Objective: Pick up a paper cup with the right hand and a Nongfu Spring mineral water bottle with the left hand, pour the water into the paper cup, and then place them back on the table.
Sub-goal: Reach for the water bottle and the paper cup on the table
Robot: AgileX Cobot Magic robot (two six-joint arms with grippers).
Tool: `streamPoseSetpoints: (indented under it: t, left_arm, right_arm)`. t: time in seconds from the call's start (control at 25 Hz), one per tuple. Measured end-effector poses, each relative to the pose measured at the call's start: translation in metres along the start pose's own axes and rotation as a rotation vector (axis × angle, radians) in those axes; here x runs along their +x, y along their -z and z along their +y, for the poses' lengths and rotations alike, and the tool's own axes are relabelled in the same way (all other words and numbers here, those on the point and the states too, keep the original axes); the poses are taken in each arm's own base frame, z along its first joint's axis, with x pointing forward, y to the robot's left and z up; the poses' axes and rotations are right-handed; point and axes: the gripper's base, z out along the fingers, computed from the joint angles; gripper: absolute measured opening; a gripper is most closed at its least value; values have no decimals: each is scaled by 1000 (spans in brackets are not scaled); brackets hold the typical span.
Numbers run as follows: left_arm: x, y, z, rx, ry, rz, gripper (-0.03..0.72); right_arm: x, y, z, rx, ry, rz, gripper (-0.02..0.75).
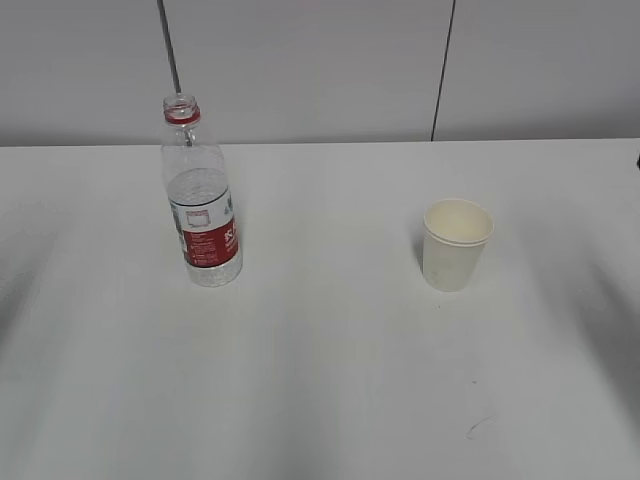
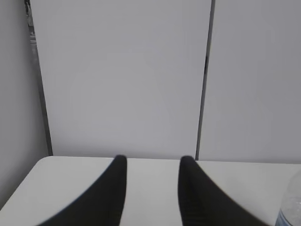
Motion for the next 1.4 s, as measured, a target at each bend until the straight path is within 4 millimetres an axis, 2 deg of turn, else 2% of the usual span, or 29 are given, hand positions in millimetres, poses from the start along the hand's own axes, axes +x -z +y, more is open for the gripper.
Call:
streamPoseSetpoints:
  t: [0.2,0.32,0.48,0.8,1.0,1.4]
  left_arm:
    - [25,-8,-3,32,-53,-3,240]
    - [26,-10,-6,61,-94,-11,240]
    - [23,-10,-7,70,-104,-46,240]
    - [23,-10,-7,71,-105,-47,240]
    - [23,-10,-7,71,-105,-47,240]
    - [23,-10,-8,78,-118,-47,240]
  right_arm:
    - [15,-18,16,-177,86,-4,530]
    - [29,-28,26,-282,114,10,530]
    - [48,-41,30,-335,74,37,530]
    - [79,-58,35,-378,4,61,530]
    - [96,-68,30,-319,-56,85,530]
    - [106,-70,28,-301,-73,116,531]
